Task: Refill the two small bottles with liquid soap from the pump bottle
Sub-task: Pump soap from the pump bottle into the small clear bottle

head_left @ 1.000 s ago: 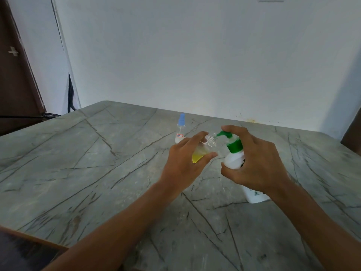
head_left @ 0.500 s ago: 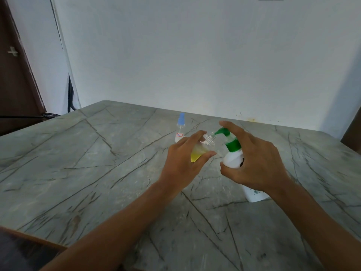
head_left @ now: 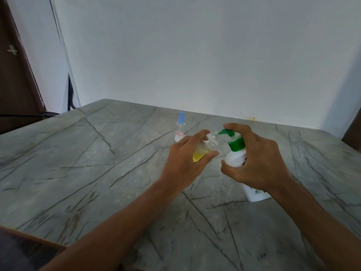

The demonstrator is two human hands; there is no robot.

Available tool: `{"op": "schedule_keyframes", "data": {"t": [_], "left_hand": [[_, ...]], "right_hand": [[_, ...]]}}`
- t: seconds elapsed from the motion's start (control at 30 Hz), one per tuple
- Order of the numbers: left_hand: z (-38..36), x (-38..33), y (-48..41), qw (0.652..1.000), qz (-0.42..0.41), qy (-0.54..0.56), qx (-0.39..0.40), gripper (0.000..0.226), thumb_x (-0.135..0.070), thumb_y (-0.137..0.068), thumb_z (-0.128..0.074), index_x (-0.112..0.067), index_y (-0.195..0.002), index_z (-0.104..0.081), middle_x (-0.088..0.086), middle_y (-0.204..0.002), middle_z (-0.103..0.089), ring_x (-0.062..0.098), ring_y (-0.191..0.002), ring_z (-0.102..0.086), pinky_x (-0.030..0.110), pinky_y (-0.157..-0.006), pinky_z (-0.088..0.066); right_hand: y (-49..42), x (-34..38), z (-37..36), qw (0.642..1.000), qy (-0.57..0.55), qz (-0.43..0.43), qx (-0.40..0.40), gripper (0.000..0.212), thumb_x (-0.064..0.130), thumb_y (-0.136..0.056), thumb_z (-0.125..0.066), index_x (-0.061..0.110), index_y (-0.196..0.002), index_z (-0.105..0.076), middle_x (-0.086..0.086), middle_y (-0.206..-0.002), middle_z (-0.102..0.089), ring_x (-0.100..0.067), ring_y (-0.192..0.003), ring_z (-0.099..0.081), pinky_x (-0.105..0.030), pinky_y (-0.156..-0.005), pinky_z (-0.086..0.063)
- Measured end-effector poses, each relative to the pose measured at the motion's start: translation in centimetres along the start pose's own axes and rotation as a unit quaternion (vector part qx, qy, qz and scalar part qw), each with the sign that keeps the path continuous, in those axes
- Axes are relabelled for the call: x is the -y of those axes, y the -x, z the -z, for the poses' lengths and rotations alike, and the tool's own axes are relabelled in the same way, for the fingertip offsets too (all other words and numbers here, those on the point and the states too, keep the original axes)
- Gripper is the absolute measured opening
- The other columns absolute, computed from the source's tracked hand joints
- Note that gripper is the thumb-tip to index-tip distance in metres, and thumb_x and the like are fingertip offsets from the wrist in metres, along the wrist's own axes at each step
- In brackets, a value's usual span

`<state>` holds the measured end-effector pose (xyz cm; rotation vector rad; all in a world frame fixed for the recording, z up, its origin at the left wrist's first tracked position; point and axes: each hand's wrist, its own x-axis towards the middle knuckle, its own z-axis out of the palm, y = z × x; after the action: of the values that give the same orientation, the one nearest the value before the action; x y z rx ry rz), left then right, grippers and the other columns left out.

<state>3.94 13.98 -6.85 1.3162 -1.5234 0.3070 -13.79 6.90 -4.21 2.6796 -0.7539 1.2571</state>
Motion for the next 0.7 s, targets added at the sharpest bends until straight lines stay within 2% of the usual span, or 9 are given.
{"op": "schedule_keyframes", "data": {"t": [0.17, 0.27, 0.33, 0.5, 0.6, 0.7], "left_hand": [[-0.07, -0.04, 0.2, 1.0, -0.007, 0.002, 0.015, 0.054, -0.042, -0.078, -0.073, -0.02, -0.124, -0.056, -0.006, -0.107, -0.067, 0.004, -0.09, -0.059, 0.024, -0.077, -0.054], [-0.04, 0.02, 0.26, 1.0, -0.011, 0.002, 0.01, 0.053, -0.042, -0.078, -0.073, -0.019, -0.123, -0.057, -0.006, -0.106, -0.067, 0.004, -0.09, -0.059, 0.024, -0.077, -0.054], [-0.05, -0.07, 0.21, 1.0, -0.006, 0.009, 0.001, 0.053, -0.041, -0.078, -0.073, -0.019, -0.123, -0.057, -0.006, -0.106, -0.067, 0.005, -0.09, -0.061, 0.023, -0.077, -0.054], [0.04, -0.03, 0.06, 1.0, -0.002, 0.008, -0.015, 0.053, -0.042, -0.078, -0.072, -0.019, -0.123, -0.057, -0.006, -0.105, -0.068, 0.004, -0.088, -0.06, 0.021, -0.076, -0.053], [-0.01, 0.14, 0.03, 1.0, -0.003, 0.003, -0.01, 0.054, -0.045, -0.078, -0.071, -0.019, -0.124, -0.056, -0.006, -0.105, -0.067, 0.003, -0.087, -0.06, 0.023, -0.075, -0.054], [-0.02, 0.09, -0.05, 1.0, 0.003, 0.001, -0.007, 0.054, -0.046, -0.078, -0.069, -0.021, -0.124, -0.056, -0.008, -0.105, -0.067, 0.0, -0.087, -0.057, 0.018, -0.075, -0.053]], "right_hand": [[0.09, 0.03, -0.05, 1.0, 0.003, 0.001, -0.006, 0.078, 0.053, -0.059, -0.074, 0.032, -0.127, -0.041, 0.004, -0.106, -0.068, -0.014, -0.076, -0.062, -0.024, -0.072, -0.049], [0.21, 0.04, -0.02, 1.0, 0.004, -0.004, -0.006, 0.079, 0.053, -0.059, -0.074, 0.034, -0.127, -0.04, 0.005, -0.106, -0.067, -0.015, -0.076, -0.062, -0.029, -0.07, -0.055], [0.33, 0.02, 0.01, 1.0, 0.01, 0.001, -0.011, 0.082, 0.052, -0.06, -0.074, 0.035, -0.132, -0.039, 0.005, -0.105, -0.067, -0.014, -0.074, -0.061, -0.032, -0.067, -0.056], [0.48, 0.08, 0.06, 1.0, 0.031, 0.005, -0.001, 0.097, 0.052, -0.063, -0.072, 0.036, -0.146, -0.026, 0.003, -0.106, -0.068, -0.013, -0.074, -0.059, -0.03, -0.067, -0.055], [0.45, 0.02, 0.03, 0.999, 0.035, 0.005, 0.005, 0.095, 0.054, -0.062, -0.073, 0.037, -0.144, -0.028, 0.003, -0.106, -0.067, -0.013, -0.074, -0.059, -0.03, -0.068, -0.055], [0.32, 0.0, 0.03, 1.0, 0.025, -0.001, 0.003, 0.092, 0.054, -0.06, -0.073, 0.037, -0.14, -0.031, 0.003, -0.104, -0.067, -0.011, -0.072, -0.056, -0.026, -0.068, -0.052]]}}
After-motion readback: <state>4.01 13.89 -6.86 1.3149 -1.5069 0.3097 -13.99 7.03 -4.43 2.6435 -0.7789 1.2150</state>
